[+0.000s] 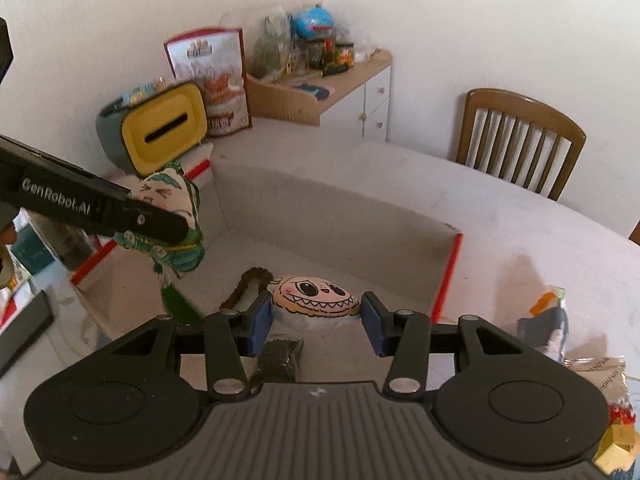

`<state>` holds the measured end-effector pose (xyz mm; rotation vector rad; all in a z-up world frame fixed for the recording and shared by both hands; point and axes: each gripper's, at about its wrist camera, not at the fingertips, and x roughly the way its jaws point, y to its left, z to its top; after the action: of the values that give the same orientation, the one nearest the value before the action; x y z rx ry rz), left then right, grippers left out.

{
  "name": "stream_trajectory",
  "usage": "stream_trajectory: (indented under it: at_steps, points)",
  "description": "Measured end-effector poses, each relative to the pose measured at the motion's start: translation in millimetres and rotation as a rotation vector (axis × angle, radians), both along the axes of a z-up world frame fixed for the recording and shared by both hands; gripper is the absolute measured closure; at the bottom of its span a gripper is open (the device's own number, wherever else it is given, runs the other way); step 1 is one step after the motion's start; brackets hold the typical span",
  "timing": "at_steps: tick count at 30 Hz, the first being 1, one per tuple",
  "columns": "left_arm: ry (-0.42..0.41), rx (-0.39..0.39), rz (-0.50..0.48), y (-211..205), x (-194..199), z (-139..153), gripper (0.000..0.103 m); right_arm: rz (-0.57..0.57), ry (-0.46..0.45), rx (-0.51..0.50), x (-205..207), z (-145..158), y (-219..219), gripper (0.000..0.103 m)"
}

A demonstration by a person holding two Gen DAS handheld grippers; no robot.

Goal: Organize objects
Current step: 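Carry the dumpling plush with the left tool while the right tool carries the face plush to the box, then open the left tool to drop the dumpling plush while the right tool drops the face plush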

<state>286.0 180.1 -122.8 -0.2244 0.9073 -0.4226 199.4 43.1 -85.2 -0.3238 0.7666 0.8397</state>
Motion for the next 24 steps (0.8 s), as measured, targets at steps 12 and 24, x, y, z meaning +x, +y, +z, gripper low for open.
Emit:
stream_trajectory:
  at_steps: [12,24]
  points:
    - [0.056,0.117,-0.119,-24,13,-35,0.043,0.02,0.065,-0.126,20,-43,38,0.056]
    - [0.087,0.218,-0.206,-47,20,-52,0.043,0.053,0.117,-0.21,23,-56,48,0.056]
